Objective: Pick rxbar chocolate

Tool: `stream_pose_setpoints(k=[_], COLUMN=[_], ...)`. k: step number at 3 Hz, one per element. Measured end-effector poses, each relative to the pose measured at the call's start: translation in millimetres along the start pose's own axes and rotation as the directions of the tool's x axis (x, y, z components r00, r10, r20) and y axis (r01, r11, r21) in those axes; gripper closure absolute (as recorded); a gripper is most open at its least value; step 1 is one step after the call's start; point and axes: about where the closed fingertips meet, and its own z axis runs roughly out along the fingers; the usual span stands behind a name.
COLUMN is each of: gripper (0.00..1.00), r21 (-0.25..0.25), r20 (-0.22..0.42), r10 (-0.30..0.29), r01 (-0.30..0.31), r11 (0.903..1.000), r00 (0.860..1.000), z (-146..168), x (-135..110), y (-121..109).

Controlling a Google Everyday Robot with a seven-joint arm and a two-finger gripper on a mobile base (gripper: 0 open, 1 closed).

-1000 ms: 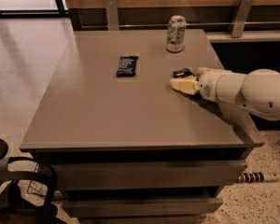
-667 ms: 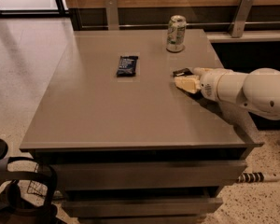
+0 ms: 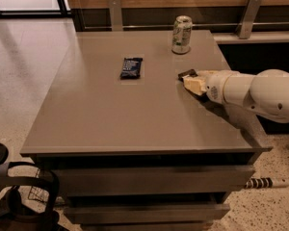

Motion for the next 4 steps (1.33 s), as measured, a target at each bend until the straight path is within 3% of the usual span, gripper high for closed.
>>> stream_pose_setpoints(k=[2, 3, 4], gripper=[1.0, 1.0, 1.0], r21=[-0.07, -0.095, -0.114], r20=[0.035, 0.07, 0.119], r10=[-0.07, -0.133, -0.203], r01=[0.072, 0.14, 0.217], r11=[0.995, 0.9857, 0.9695], r00=[0.997, 0.989, 0.972], z=[3, -5, -15], x=[-25, -51, -80], y=[12, 17, 22])
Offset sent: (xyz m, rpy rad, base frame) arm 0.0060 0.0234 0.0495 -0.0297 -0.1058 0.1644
